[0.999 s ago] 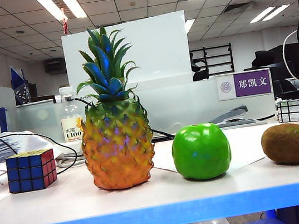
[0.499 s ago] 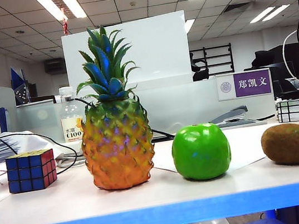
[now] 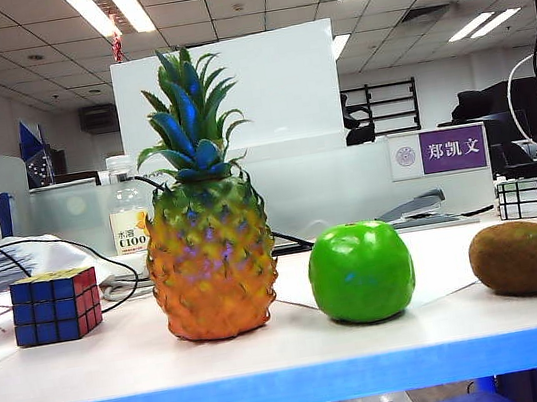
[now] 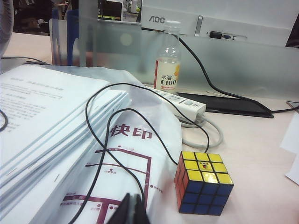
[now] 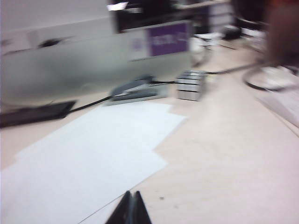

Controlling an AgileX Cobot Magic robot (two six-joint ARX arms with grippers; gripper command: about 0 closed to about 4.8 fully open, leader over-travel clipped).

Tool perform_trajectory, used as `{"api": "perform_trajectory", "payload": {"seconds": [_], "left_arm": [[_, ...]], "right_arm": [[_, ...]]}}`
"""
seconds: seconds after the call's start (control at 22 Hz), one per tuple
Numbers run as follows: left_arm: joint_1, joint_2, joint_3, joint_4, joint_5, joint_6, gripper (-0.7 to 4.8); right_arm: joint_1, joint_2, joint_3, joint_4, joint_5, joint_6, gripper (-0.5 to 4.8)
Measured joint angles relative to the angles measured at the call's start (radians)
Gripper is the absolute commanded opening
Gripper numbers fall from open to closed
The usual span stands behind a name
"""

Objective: Arrange all the fruits from large to small from left to right in a row.

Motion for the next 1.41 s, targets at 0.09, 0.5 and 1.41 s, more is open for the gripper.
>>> {"api": "perform_trajectory", "payload": {"seconds": [0.09,0.5,1.41], "left_arm": [[0.000,0.000,0.000,0.000,0.000,0.000,-0.05],[0.000,0.000,0.000,0.000,0.000,0.000,-0.05],[0.000,0.000,0.000,0.000,0.000,0.000,-0.05]], "right_arm": [[-0.060,0.000,-0.011,0.006,-0.004,0.037,-0.05],[-0.207,0.000,-0.018,0.005,0.001,0.054,-0.05],[-0.019,0.000,-0.019,0.010,-0.026,0.016,-0.05]]}}
